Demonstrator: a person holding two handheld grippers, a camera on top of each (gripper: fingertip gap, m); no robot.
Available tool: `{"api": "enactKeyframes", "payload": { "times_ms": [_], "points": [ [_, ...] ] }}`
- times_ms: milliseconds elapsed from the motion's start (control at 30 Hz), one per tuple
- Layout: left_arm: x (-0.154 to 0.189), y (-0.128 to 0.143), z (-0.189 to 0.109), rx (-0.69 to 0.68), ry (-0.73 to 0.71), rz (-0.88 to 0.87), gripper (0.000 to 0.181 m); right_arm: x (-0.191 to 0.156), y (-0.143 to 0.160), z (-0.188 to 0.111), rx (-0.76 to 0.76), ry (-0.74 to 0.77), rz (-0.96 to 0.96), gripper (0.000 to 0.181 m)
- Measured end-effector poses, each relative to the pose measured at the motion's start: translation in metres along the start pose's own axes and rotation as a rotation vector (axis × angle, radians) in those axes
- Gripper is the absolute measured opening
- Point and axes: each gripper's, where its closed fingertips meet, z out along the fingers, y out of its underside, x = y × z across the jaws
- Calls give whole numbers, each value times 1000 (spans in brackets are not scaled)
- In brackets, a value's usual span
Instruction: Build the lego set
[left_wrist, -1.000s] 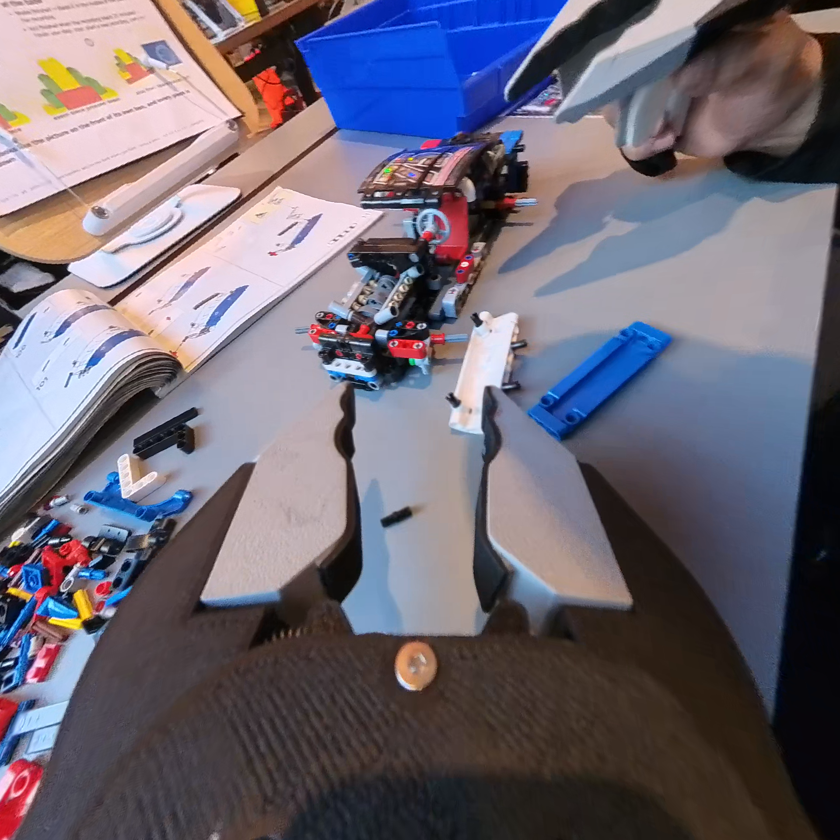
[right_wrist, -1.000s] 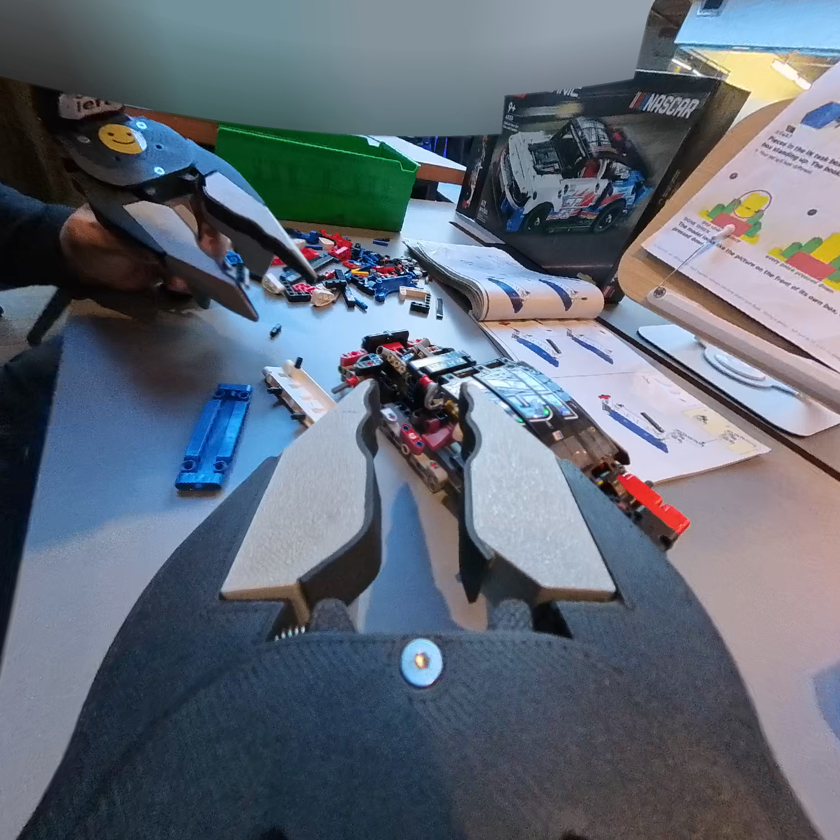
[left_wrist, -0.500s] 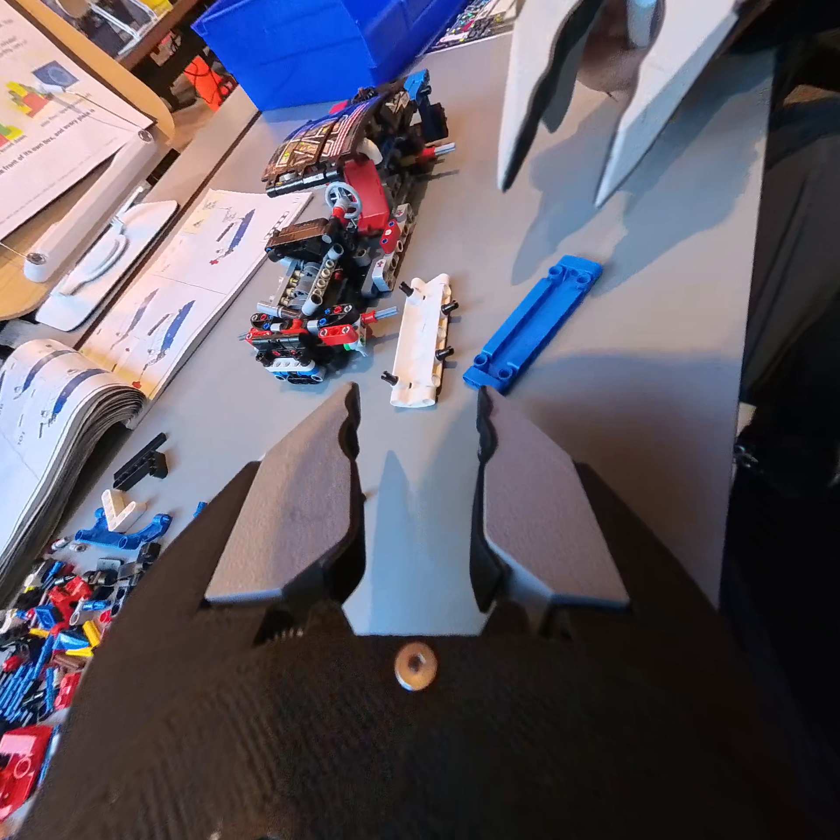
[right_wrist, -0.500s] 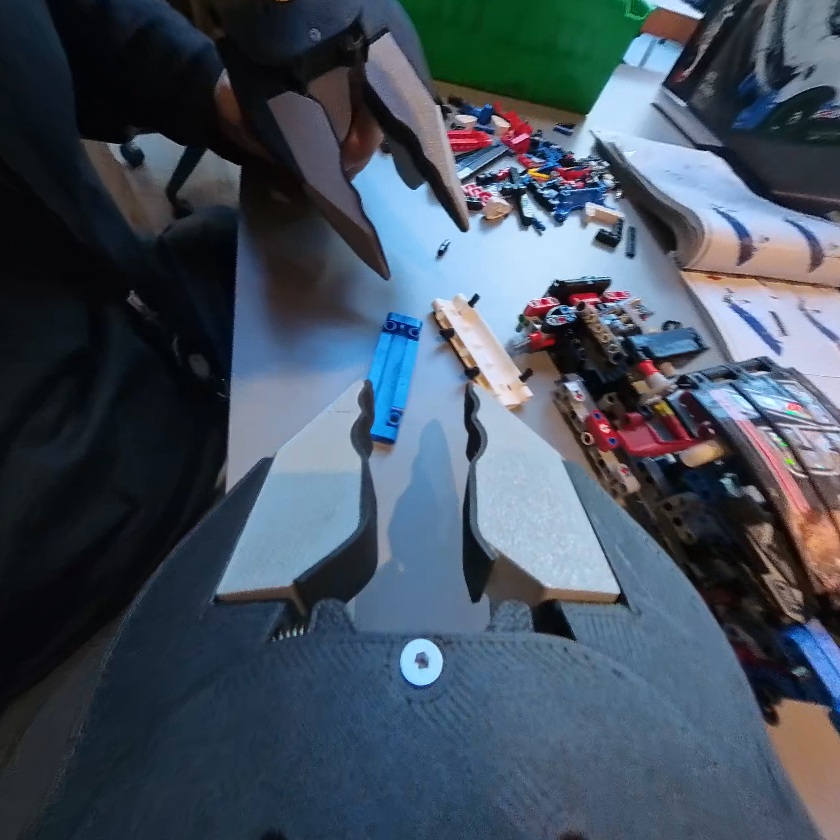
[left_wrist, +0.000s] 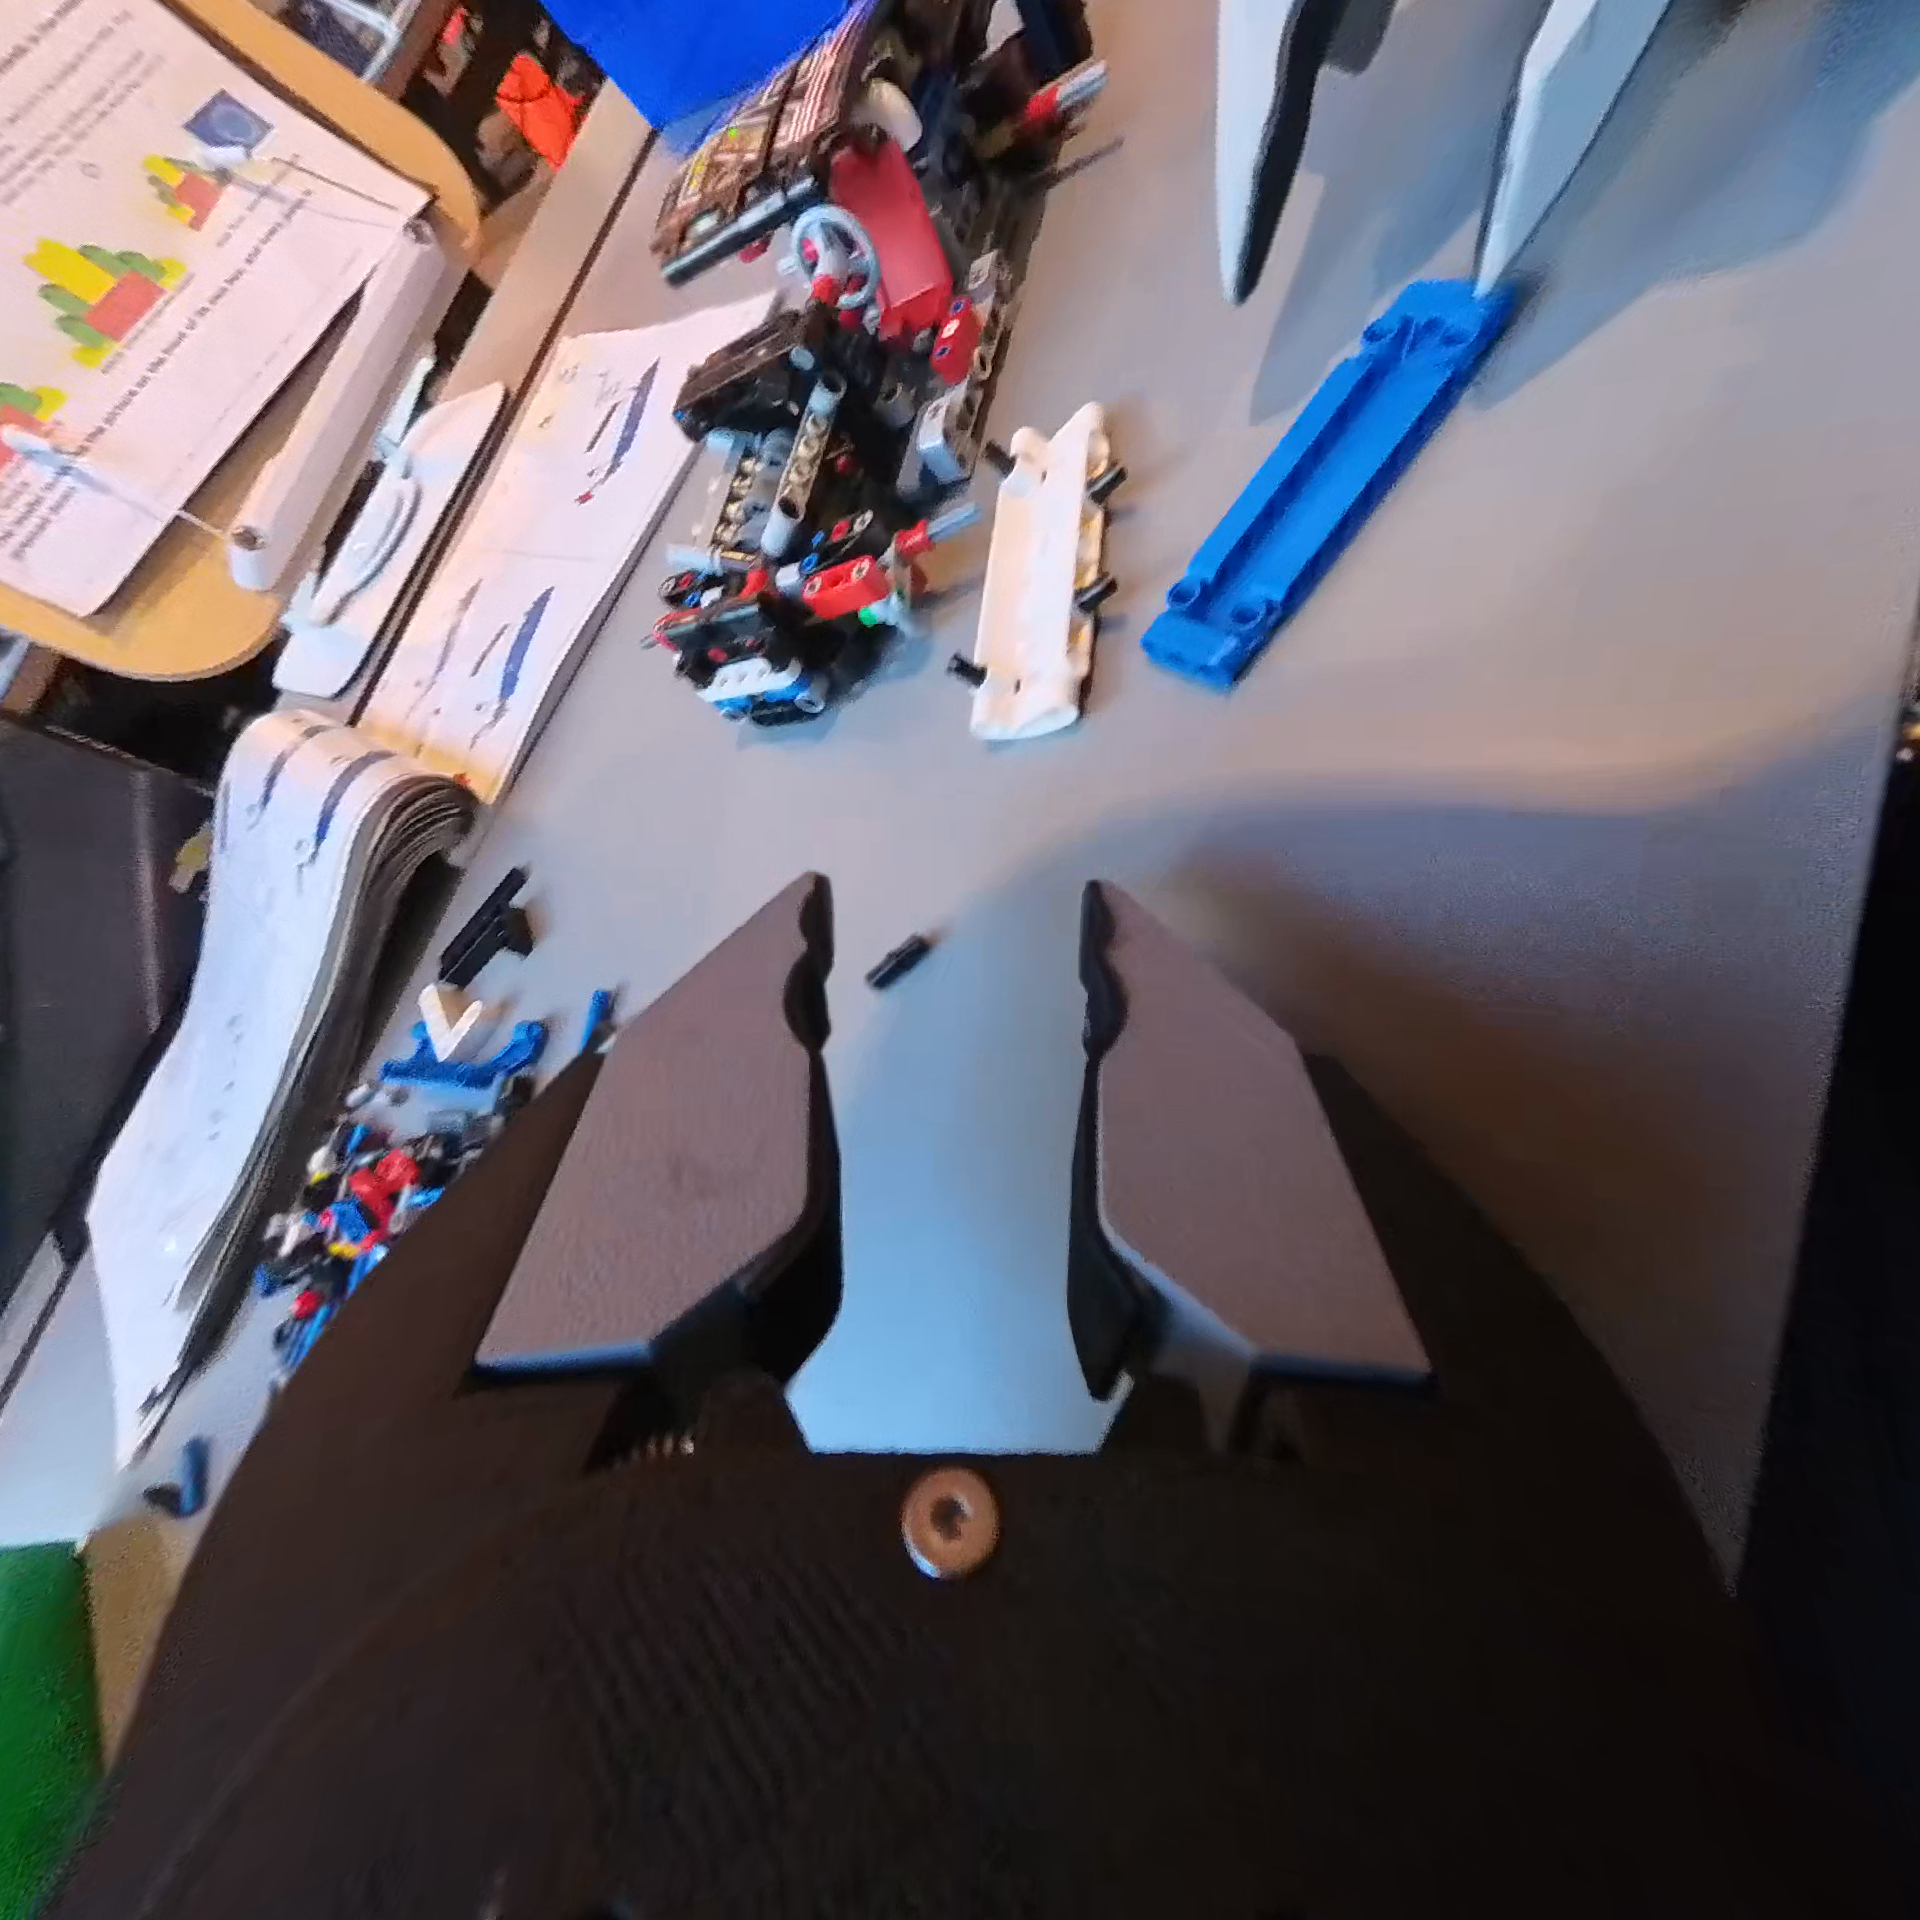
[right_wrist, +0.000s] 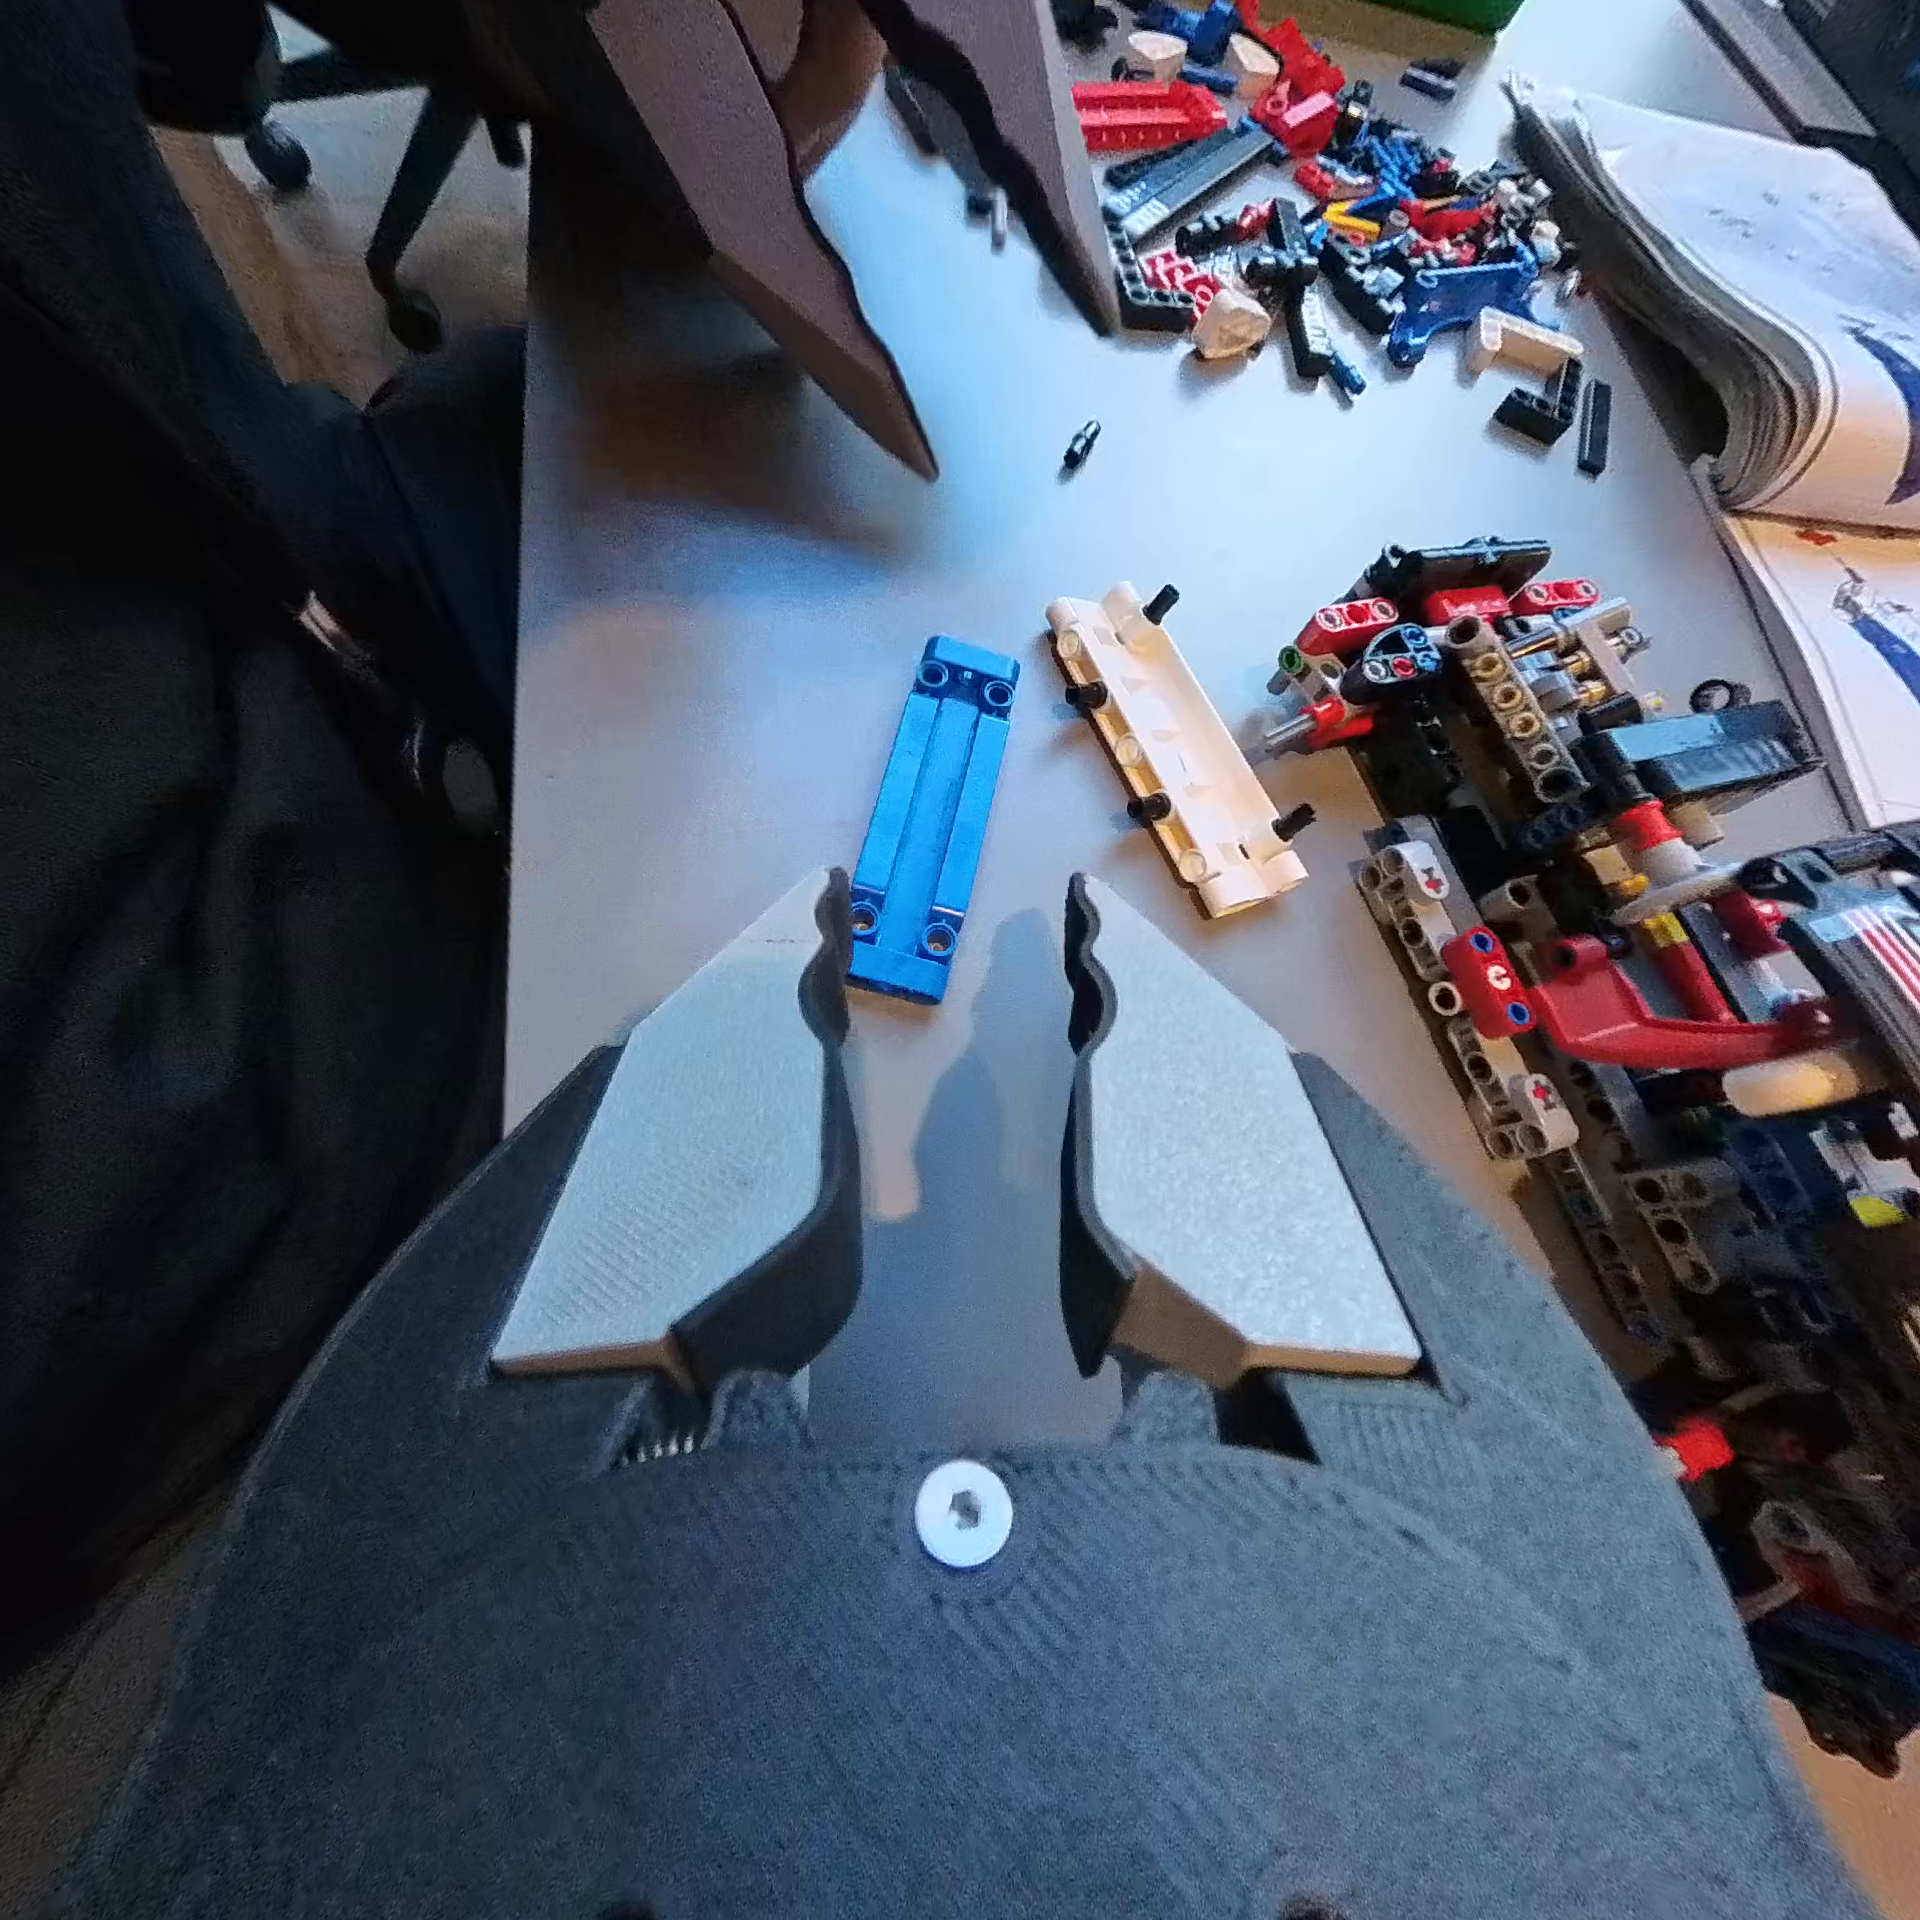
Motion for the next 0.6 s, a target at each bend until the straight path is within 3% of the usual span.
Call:
{"api": "enactKeyframes", "payload": {
  "times_ms": [600],
  "points": [
    [-68,14,-28,186,-12,-419,44,14,10,13,-88,-6,141,40]
  ]
}}
